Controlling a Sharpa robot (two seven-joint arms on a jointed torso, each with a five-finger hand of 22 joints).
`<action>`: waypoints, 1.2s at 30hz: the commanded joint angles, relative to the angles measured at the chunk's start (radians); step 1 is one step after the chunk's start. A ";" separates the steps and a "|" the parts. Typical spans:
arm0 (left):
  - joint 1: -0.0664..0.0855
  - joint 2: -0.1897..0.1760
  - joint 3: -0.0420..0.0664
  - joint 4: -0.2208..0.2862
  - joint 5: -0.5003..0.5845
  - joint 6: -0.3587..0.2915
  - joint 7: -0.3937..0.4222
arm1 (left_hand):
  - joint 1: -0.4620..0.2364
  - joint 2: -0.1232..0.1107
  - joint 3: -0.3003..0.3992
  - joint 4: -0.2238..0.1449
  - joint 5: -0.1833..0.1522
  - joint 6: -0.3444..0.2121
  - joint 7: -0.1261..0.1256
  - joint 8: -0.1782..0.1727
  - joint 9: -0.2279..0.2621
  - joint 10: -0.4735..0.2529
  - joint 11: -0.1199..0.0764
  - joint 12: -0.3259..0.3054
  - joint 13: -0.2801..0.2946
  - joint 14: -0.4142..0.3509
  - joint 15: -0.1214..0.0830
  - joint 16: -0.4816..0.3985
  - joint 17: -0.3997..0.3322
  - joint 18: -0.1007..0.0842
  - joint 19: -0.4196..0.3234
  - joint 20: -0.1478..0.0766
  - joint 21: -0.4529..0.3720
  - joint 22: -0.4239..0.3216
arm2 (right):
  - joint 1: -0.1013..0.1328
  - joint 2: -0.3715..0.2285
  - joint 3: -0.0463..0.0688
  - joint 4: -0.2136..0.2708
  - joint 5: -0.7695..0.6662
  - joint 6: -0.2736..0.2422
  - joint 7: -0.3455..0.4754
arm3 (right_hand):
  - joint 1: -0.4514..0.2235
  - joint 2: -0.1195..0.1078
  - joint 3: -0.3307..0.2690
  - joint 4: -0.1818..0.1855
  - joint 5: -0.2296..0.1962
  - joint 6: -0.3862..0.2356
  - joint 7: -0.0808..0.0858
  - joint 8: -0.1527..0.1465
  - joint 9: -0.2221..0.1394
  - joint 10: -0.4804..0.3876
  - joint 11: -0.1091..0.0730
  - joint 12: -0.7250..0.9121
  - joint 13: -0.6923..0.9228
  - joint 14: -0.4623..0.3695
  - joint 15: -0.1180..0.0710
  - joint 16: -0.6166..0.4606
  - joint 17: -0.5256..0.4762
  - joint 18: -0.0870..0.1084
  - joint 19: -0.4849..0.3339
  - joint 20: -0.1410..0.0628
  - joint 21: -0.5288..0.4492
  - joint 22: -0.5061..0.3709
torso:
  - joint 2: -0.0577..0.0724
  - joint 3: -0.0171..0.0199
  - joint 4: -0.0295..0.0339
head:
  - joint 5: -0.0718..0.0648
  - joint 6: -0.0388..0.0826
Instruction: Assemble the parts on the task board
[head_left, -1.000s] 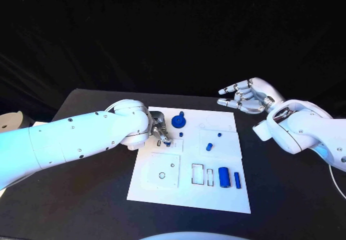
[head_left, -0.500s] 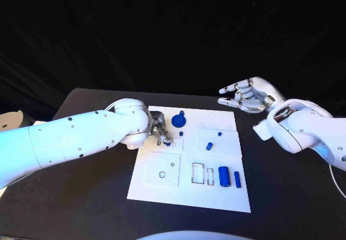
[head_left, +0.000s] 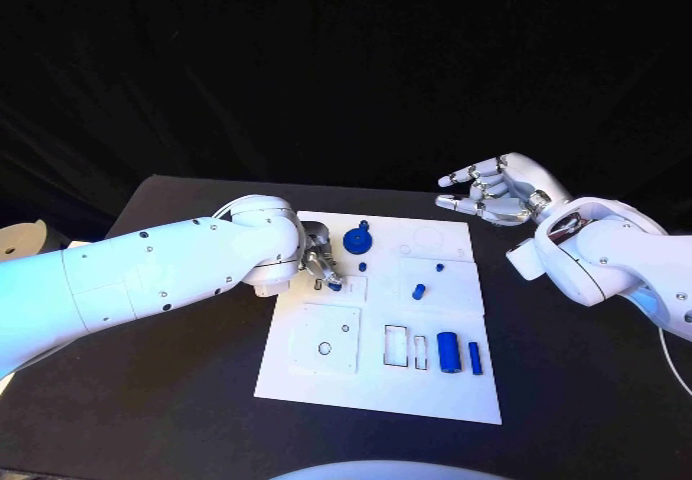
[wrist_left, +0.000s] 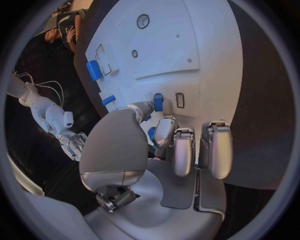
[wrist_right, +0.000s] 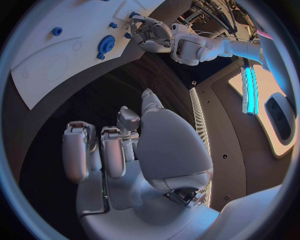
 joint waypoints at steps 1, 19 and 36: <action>-0.004 0.009 -0.003 -0.009 0.031 0.041 -0.041 | -0.029 0.003 0.097 -0.103 -0.003 0.029 -0.024 0.000 0.003 0.009 -0.005 0.008 0.005 0.104 -0.008 0.003 0.263 -0.008 0.074 -0.004 0.003 0.203 | -0.001 0.000 0.000 0.002 -0.002 0.012 0.009 | -0.001 0.012 -0.006 -0.001 0.006 0.008 -0.003 -0.002 0.001 -0.001 -0.003 -0.004 -0.001 0.091 -0.005 -0.005 0.204 -0.005 0.003 -0.006 -0.004 0.000 | 0.000 0.0000 -0.0008 | 0.000 0.000; -0.005 0.026 -0.003 -0.040 0.040 0.064 -0.043 | -0.143 0.023 0.007 -0.054 -0.003 0.068 -0.037 -0.016 0.007 0.023 -0.015 0.033 0.035 0.104 -0.017 0.003 0.263 -0.014 0.085 -0.014 0.017 0.226 | -0.001 -0.004 0.000 0.007 -0.002 0.013 0.007 | -0.001 0.012 -0.006 -0.001 0.006 0.008 -0.003 -0.002 0.001 -0.001 -0.003 -0.004 -0.001 0.091 -0.005 -0.005 0.204 -0.005 0.003 -0.006 -0.004 0.000 | 0.000 0.0007 -0.0007 | -0.003 -0.003; -0.004 0.030 -0.003 -0.052 0.040 0.075 -0.044 | -0.225 0.012 -0.117 -0.003 -0.008 0.098 -0.042 -0.017 0.018 0.034 -0.019 0.047 0.053 0.104 -0.020 0.003 0.263 -0.018 0.093 -0.016 0.027 0.242 | -0.001 -0.008 0.000 0.010 0.001 0.013 0.007 | -0.001 0.013 -0.008 -0.001 0.006 0.008 -0.003 -0.002 0.001 -0.003 -0.003 -0.009 -0.006 0.090 -0.006 -0.007 0.201 -0.004 0.002 -0.006 -0.006 -0.002 | 0.000 0.0001 0.0006 | -0.007 -0.003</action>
